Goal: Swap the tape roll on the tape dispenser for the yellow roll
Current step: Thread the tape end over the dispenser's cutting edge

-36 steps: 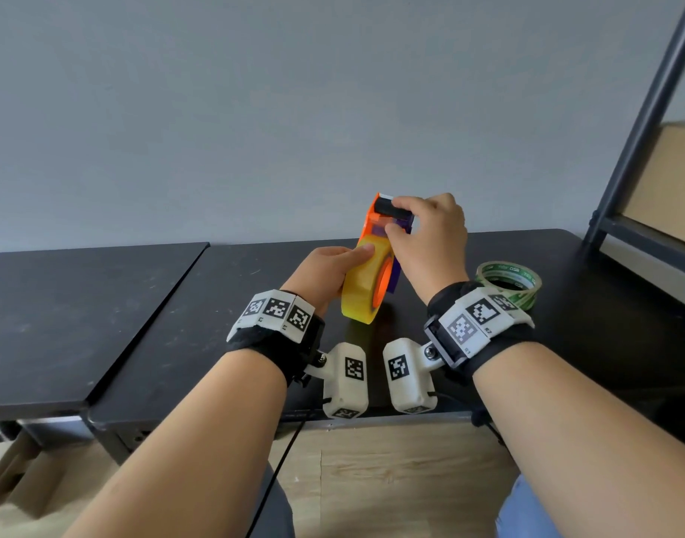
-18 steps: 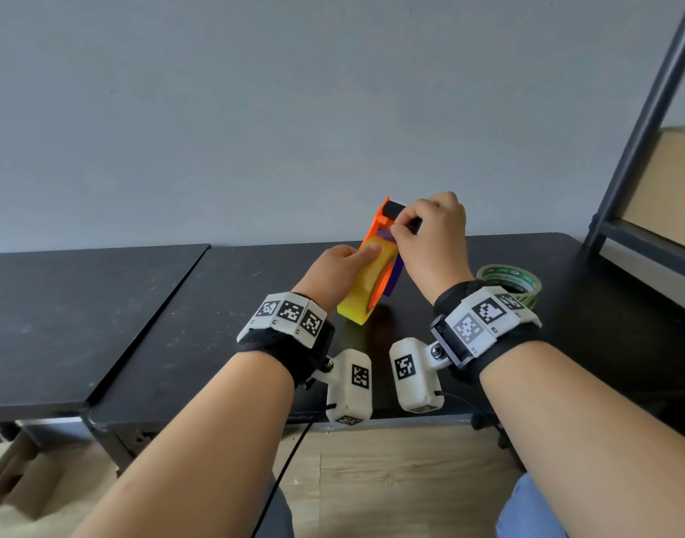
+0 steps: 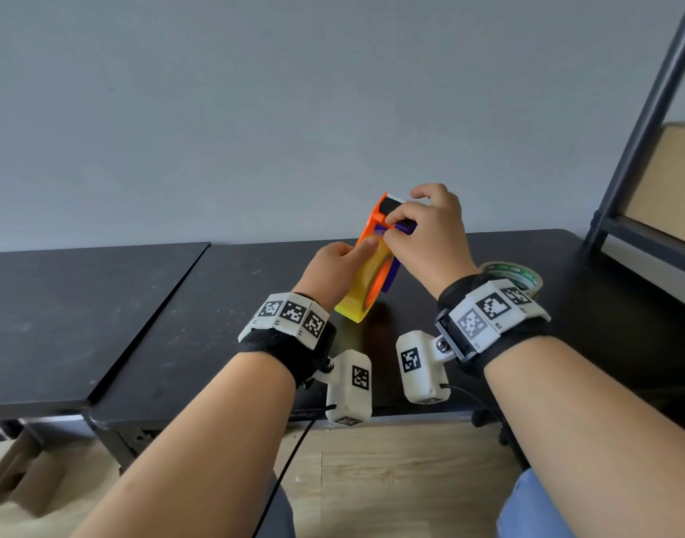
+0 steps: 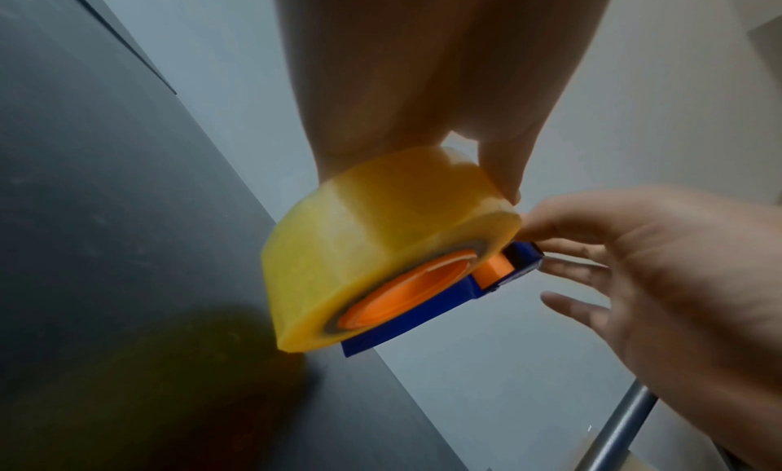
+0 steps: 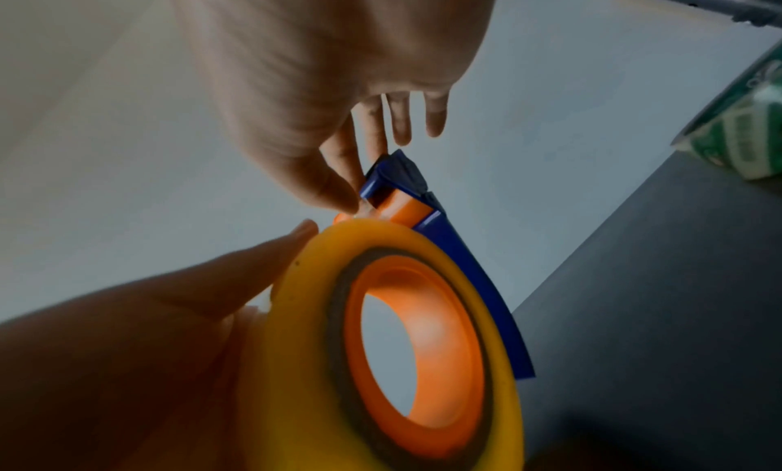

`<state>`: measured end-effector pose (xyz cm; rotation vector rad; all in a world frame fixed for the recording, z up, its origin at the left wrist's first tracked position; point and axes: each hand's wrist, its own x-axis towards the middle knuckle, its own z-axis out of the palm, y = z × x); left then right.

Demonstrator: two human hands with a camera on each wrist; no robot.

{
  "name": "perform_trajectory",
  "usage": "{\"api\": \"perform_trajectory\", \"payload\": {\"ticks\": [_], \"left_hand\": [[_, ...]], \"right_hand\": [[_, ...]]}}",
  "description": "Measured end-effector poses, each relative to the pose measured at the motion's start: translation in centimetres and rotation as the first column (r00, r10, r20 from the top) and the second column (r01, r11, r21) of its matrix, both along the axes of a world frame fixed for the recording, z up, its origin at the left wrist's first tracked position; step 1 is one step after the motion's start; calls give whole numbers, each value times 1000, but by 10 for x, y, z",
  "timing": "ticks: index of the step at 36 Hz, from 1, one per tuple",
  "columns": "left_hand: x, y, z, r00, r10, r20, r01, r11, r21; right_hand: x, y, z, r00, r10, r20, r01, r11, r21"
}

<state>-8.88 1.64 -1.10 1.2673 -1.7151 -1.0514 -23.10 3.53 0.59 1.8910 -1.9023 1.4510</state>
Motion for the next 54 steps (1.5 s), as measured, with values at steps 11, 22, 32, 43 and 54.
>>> {"api": "perform_trajectory", "payload": {"ticks": [11,22,32,43,54], "left_hand": [[-1,3,5,999,-37,14,36,997,63],[0,3,4,999,-18,-33,21,995,94],[-7,1,-3,999,18,44,-17,999,-33],[-6,4,2,993,2,121,6,998,-67],[14,2,5,976,-178,-127,195,971,138]], "right_hand": [[-3,-2,-2,988,-34,-153,31,999,-22],[6,1,-10,997,-83,-3,83,993,-83],[7,6,-6,990,-142,-3,141,986,-93],[10,5,-7,975,-167,-145,155,983,-95],[10,-1,-9,989,-87,-120,71,988,-135]]}}
